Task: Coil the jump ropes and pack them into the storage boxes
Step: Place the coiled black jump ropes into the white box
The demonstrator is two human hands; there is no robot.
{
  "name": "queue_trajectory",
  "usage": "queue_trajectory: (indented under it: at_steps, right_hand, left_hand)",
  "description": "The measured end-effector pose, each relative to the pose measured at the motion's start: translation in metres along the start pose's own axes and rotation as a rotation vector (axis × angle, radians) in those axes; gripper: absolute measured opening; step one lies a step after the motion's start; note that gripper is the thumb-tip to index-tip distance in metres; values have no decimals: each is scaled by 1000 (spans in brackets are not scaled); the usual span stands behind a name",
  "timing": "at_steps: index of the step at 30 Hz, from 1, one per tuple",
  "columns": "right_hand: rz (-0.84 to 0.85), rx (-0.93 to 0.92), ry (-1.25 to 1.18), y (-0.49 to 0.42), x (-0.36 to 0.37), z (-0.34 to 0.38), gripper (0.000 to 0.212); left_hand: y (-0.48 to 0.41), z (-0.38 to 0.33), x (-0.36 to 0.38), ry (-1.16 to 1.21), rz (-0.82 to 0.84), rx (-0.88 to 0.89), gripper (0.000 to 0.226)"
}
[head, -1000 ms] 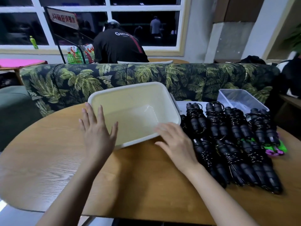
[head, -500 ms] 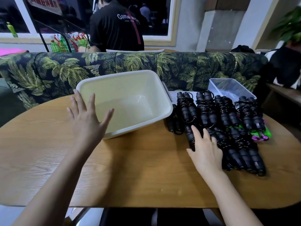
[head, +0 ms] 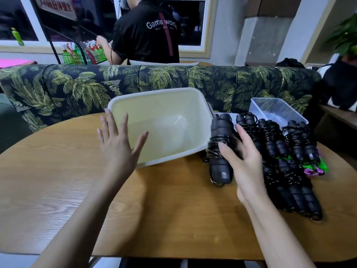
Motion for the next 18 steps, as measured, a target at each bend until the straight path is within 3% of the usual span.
queue_trajectory:
  at_steps: [3,6,11,14,18]
  right_hand:
    - [232,58,-188,-23,61,14,46]
    - [375,142,-180,-47,126,9,33]
    - [472,396,-29,-71,199,-33,32]
    - [553,436,205,-73,219,-52,40]
    - [632,431,306,-68,237,-71,58]
  left_hand:
    - [0,-3,-2,63,-25,-11,76]
    - [1,-3,-4,98,-47,-17,73]
    - [3,-3,-5,92,-58,6,70]
    - [0,0,-5,113,-54,-2,70]
    - [-2,1,-2,100,-31,25,68]
Point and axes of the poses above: each hand's wrist, its own y-axis away from the middle knuckle, its own x-axis out of the palm, z = x × y, the point moved 9 cm from there along -y, towards the middle knuckle, and after that the axes turned 10 degrees about y, right-handed, at the moved point
